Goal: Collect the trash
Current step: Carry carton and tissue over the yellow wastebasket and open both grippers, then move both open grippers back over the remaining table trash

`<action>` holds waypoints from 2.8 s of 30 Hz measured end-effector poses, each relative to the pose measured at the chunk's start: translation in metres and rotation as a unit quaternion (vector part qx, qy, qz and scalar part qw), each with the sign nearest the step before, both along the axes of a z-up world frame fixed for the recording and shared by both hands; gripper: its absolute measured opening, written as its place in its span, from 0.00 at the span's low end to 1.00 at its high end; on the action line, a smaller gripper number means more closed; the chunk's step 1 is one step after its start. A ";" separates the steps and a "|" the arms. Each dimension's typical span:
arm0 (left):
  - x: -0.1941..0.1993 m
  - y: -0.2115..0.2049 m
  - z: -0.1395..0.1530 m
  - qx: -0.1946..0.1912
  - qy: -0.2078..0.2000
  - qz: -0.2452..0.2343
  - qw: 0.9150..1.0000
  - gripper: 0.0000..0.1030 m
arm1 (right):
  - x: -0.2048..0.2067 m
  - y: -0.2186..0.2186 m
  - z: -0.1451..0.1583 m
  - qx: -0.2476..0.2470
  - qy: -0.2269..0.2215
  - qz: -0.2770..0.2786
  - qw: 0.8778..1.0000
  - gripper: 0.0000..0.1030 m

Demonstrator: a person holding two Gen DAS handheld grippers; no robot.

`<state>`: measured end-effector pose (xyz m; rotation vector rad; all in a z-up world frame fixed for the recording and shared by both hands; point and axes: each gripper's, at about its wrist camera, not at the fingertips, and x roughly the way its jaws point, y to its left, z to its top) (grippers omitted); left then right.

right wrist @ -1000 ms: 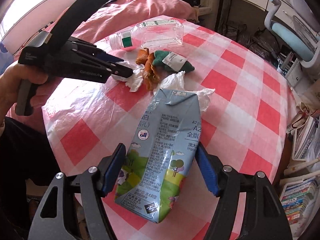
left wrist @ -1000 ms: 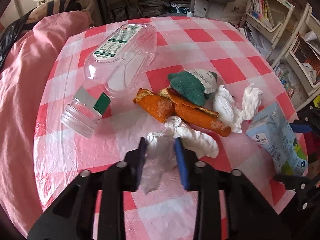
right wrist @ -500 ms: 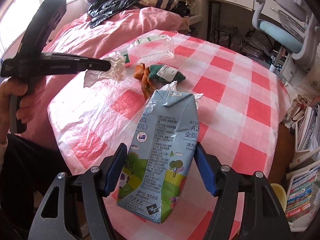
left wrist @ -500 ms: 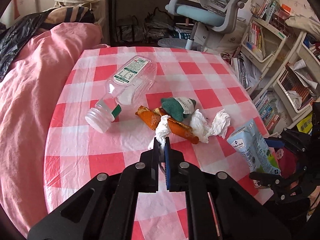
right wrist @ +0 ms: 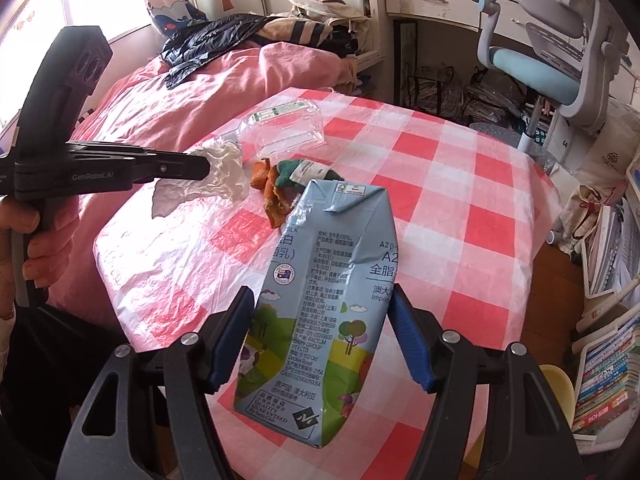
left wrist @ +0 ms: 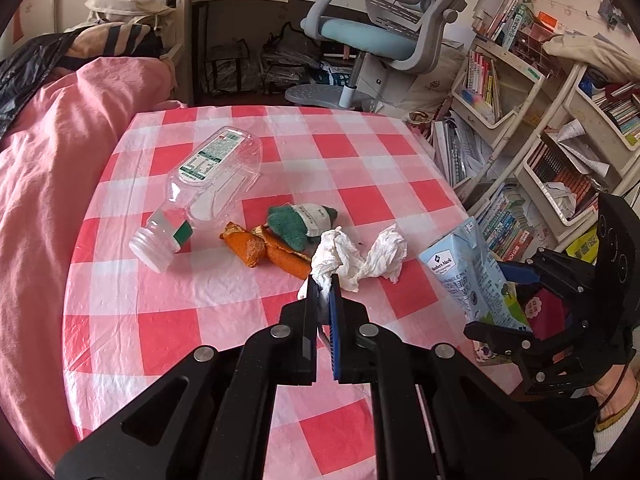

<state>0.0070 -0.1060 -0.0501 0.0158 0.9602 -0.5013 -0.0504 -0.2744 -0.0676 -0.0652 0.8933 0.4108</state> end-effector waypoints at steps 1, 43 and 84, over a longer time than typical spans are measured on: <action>-0.001 -0.005 0.002 -0.002 -0.001 -0.005 1.000 0.05 | 0.000 -0.004 0.001 0.000 -0.003 -0.004 1.000 0.64; -0.062 -0.301 -0.025 0.020 0.003 -0.135 0.991 0.66 | -0.061 -0.257 -0.020 0.020 -0.064 -0.330 0.941 0.79; -0.036 0.063 0.025 0.060 -0.067 0.141 0.986 0.93 | 0.014 0.035 -0.007 -0.081 -0.058 -0.029 0.995 0.87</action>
